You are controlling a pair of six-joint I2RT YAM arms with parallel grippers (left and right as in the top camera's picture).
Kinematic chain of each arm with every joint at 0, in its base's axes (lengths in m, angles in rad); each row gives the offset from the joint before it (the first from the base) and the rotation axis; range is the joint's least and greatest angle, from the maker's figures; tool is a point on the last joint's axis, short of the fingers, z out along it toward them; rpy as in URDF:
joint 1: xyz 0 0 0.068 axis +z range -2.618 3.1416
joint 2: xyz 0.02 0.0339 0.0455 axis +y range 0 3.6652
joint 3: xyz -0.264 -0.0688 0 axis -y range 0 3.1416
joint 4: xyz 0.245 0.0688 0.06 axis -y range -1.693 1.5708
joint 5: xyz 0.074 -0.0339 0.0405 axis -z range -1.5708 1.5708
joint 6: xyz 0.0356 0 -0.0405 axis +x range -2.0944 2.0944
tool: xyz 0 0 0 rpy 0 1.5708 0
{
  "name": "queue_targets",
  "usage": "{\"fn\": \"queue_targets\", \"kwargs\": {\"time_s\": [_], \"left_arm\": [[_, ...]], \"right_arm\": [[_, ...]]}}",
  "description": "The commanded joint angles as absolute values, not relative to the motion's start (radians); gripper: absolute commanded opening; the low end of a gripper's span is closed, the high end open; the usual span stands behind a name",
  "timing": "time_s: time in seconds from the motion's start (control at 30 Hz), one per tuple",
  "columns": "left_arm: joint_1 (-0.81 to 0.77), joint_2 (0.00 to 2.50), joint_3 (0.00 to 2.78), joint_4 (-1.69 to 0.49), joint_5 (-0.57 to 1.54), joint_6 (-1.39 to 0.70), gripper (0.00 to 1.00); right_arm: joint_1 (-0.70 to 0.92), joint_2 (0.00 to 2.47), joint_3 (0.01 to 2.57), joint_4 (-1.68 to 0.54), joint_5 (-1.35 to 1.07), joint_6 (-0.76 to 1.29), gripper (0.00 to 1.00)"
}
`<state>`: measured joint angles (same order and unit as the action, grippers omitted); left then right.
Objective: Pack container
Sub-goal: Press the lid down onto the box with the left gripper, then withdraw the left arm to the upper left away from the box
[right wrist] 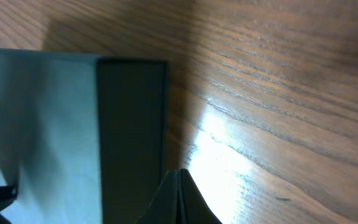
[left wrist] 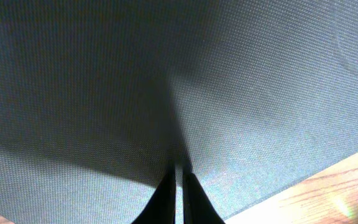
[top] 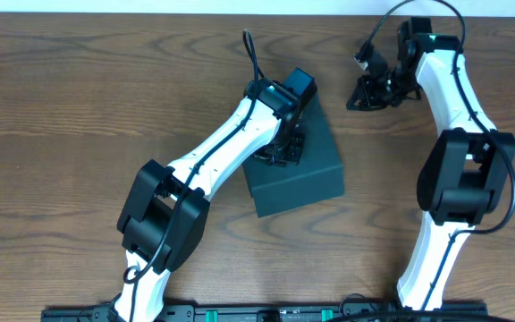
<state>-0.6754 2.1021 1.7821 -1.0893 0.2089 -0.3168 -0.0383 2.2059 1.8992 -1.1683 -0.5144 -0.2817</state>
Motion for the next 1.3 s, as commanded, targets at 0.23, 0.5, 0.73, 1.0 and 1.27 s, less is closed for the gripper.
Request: {"fn": "queue_targets", "kwargs": {"time_s": [0.23,0.5,0.73,1.0,1.27], "left_arm": [[-0.673,2.156,1.771,-1.095,0.194,-0.308,0.06],[-0.615,2.037,1.814,-1.090,0.193,-0.308,0.06],[-0.403,1.867,1.848,-1.088,0.162,-0.308,0.07],[-0.156,1.776,1.848,-1.097,0.165,-0.308,0.55],[-0.116,1.778,1.848,-1.110,0.170,-0.308,0.99]], "right_arm": [[-0.022,2.145,1.920,-1.188,-0.478,-0.304,0.12],[-0.021,2.145,1.920,-1.190,-0.467,-0.303,0.93],[-0.016,2.145,1.920,-1.209,-0.467,-0.303,0.99],[-0.011,2.145,1.920,-1.224,-0.467,-0.265,0.99],[-0.011,2.144,1.920,-1.246,-0.471,-0.202,0.99]]}}
